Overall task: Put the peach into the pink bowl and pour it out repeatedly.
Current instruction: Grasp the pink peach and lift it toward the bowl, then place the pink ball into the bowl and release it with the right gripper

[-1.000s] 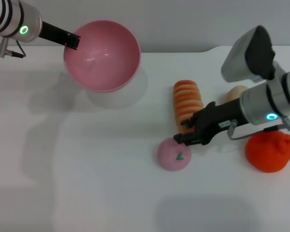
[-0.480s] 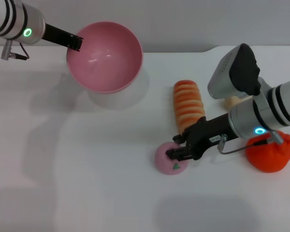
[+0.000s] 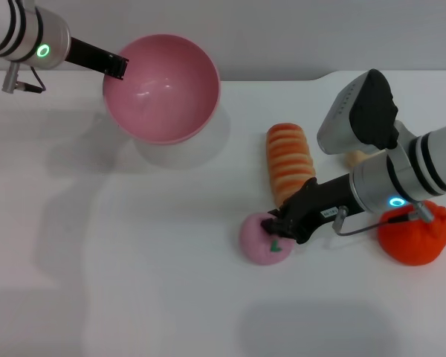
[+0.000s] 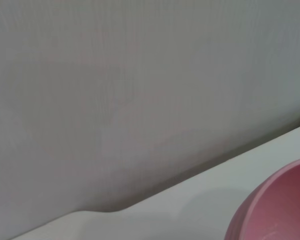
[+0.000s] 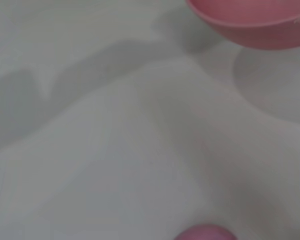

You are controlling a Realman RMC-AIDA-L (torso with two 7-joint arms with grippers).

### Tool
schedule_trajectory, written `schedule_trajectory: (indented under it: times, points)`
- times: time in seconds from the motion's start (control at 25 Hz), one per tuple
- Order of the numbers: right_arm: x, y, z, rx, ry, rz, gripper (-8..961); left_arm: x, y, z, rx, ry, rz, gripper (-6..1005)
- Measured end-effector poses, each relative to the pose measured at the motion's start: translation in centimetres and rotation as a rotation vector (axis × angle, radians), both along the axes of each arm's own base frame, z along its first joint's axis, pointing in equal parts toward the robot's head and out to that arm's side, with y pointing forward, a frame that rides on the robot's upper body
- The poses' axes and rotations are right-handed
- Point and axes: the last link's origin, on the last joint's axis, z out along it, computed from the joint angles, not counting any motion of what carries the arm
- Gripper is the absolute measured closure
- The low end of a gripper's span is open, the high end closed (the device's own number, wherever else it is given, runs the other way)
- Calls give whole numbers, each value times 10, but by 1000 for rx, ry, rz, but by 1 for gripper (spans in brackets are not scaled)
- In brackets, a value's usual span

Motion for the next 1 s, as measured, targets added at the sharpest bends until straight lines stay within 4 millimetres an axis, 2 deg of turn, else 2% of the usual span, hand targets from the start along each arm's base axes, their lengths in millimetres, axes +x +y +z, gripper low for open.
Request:
schedule_trajectory:
  times: [0.2,0.28,0.44,0.52,0.56,0.6,0.64,0.92,1.0]
  points:
    - [-2,0,0,1,4,9,731,0,0,0,2,0,0,954]
    - [-7,-1,2,-2,24,18,913,-1,0,0,3,0,1,954]
    - [-24,-10,17,3,110,72,918,-3,-1,0,4,0,4,954]
    - [-37,-20,28,-7,164,130,920,-4,-1,0,4,0,8,954]
    - [-49,-28,42,-7,210,193,920,-5,-1,0,4,-1,10,954]
    - [-49,-28,42,-7,210,193,920,-5,-1,0,4,-2,11,954]
    - [-55,-31,50,-3,233,229,921,-5,-1,0,4,-2,11,953]
    - [-80,-33,101,111,358,402,921,-4,-4,-5,-19,-7,18,953]
    - [-83,-32,113,165,373,449,921,-3,-10,-14,-61,-13,26,953]
